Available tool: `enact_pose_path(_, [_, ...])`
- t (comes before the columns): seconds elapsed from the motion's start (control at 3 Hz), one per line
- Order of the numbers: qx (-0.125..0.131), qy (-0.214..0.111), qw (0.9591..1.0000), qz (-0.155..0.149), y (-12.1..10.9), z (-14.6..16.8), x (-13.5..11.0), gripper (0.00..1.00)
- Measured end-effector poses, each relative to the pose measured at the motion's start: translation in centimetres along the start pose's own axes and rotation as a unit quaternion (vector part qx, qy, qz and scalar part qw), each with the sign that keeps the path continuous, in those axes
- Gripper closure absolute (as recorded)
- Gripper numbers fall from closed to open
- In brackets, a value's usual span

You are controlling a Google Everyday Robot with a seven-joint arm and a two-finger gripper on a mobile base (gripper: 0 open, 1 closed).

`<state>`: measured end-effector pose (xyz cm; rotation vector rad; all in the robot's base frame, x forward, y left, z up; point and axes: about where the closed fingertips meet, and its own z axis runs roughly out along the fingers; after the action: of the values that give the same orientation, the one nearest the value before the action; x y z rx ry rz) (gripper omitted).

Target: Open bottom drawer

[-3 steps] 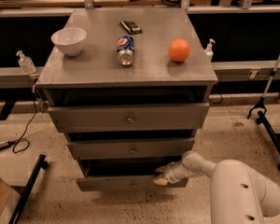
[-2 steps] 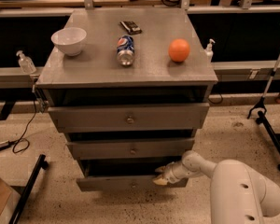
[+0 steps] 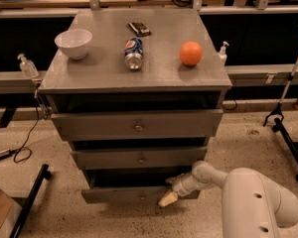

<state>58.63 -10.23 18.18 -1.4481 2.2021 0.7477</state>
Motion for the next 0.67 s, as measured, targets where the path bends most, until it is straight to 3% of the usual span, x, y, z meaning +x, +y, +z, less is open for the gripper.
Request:
enact_pose_path(0.33, [-0.001, 0.001, 1.0000, 0.000, 0.0, 0.0, 0.0, 0.00])
enact_pose_path(0.67, [-0.022, 0.026, 0.9993, 0.016, 1.8, 0.3, 1.1, 0.19])
